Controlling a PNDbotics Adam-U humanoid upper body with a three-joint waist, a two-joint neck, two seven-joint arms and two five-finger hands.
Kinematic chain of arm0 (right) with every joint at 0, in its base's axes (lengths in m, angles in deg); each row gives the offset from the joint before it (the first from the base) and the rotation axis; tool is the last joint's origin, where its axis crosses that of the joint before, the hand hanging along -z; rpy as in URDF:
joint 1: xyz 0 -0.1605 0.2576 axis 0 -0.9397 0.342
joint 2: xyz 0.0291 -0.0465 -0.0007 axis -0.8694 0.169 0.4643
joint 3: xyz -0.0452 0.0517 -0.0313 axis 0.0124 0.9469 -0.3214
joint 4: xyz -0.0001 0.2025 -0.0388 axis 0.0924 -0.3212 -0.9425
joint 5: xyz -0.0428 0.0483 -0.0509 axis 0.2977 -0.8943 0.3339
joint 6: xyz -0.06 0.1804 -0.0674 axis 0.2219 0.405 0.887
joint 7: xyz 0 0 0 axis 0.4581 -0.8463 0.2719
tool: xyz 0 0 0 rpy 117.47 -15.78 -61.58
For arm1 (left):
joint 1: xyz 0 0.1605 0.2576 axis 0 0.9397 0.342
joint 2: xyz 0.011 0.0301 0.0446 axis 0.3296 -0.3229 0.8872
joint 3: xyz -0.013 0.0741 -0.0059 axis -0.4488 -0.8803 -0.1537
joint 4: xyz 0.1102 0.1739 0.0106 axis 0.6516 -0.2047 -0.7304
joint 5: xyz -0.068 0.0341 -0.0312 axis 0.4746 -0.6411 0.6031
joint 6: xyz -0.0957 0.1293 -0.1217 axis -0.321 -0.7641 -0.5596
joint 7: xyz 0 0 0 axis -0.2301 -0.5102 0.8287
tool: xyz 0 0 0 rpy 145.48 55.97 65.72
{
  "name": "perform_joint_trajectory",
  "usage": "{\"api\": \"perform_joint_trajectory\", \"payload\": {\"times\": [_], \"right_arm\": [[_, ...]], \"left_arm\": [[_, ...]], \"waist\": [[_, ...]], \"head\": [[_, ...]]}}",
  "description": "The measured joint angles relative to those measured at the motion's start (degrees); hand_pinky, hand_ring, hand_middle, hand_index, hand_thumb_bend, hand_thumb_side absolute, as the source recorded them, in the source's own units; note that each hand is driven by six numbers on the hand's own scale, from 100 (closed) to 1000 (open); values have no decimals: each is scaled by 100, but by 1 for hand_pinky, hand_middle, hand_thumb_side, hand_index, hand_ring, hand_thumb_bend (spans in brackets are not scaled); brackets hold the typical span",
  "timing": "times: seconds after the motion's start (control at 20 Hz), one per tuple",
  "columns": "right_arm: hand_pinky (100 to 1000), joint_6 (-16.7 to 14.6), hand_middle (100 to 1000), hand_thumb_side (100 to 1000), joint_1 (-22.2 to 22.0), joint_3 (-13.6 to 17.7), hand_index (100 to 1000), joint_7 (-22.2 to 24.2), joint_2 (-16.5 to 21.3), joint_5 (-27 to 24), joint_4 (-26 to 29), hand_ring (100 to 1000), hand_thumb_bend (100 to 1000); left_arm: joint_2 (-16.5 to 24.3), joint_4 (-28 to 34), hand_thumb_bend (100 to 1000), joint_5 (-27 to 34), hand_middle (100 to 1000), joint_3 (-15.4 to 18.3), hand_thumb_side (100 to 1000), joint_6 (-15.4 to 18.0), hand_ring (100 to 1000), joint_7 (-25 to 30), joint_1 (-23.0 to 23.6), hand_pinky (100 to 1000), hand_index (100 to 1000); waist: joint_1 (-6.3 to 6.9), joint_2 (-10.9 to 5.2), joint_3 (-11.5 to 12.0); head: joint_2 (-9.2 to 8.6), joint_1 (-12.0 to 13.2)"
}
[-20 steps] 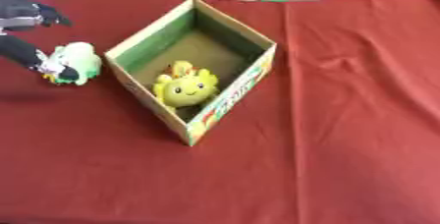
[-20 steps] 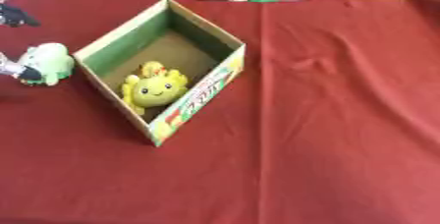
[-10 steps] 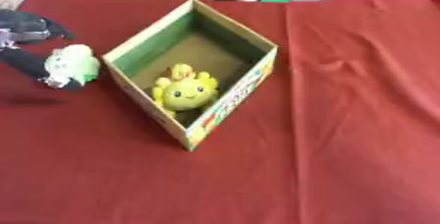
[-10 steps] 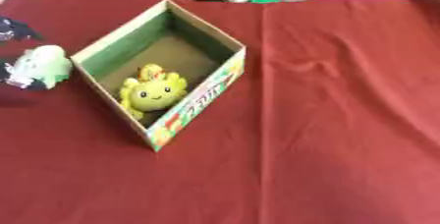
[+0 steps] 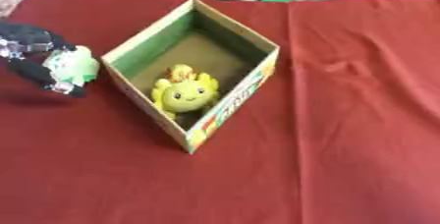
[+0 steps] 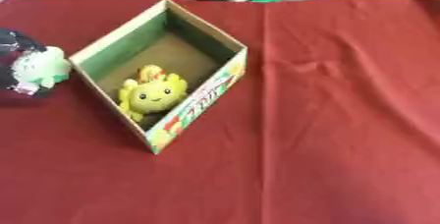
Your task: Pick up objects on the table and place them in the box.
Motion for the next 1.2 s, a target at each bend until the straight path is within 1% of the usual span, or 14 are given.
{"api": "perform_joint_trajectory", "payload": {"times": [0.3,0.4,0.45,0.55,0.7,0.8,0.85,0.9,0.95,1.0,1.05,1.1,1.2], "right_arm": [[882,14,749,827,-4,-1,853,-14,-36,11,0,759,100],[882,21,749,824,-16,-2,854,-12,-38,23,0,759,100],[882,29,750,821,-16,-2,854,-13,-41,24,0,759,100],[883,42,751,819,-19,-2,854,-19,-50,26,0,759,100],[883,60,739,813,-22,-2,854,-17,-53,30,0,758,100],[883,72,730,811,-24,-2,854,-6,-65,32,0,758,100],[884,80,725,808,-29,-2,854,3,-74,34,0,758,100],[884,88,722,806,-43,-2,854,11,-80,37,0,758,100],[884,94,720,804,-56,-2,854,17,-83,46,0,758,100],[884,102,720,804,-67,-1,854,23,-84,52,0,758,100],[885,110,717,802,-67,-1,854,28,-85,61,0,758,100],[885,119,717,801,-68,0,854,28,-88,75,0,758,100],[885,132,716,802,-70,1,854,20,-91,81,0,758,100]], "left_arm": [[-46,-143,657,-71,898,68,888,-44,882,-34,-16,814,1000],[-47,-180,631,-72,892,78,898,-58,878,-48,-20,810,1000],[-47,-193,591,-71,885,87,907,-62,872,-51,-22,802,1000],[-48,-210,558,-55,871,106,909,-71,866,-57,-27,793,1000],[-49,-216,393,-10,853,119,907,-98,854,-62,-49,773,978],[-55,-235,350,36,844,137,893,-114,846,-69,-65,764,963],[-65,-244,263,56,837,139,863,-125,839,-65,-68,754,949],[-74,-245,220,83,835,140,848,-138,838,-59,-71,752,945],[-77,-245,146,106,831,141,811,-146,836,-58,-76,747,941],[-81,-245,146,131,831,142,811,-148,836,-57,-81,747,941],[-88,-244,100,148,822,143,728,-149,830,-58,-86,740,933],[-90,-244,100,160,813,145,644,-150,824,-60,-90,731,924],[-91,-242,100,184,798,156,532,-154,812,-77,-90,716,907]], "waist": [[0,45,-21],[2,67,-22],[3,69,-22],[3,78,-22],[5,94,-22],[7,95,-22],[8,95,-22],[10,96,-22],[12,96,-22],[15,96,-22],[20,96,-21],[27,96,-21],[32,96,-20]], "head": [[-63,30],[-69,32],[-72,34],[-74,38],[-75,48],[-83,51],[-87,52],[-88,52],[-88,52],[-88,52],[-89,52],[-89,52],[-90,52]]}}
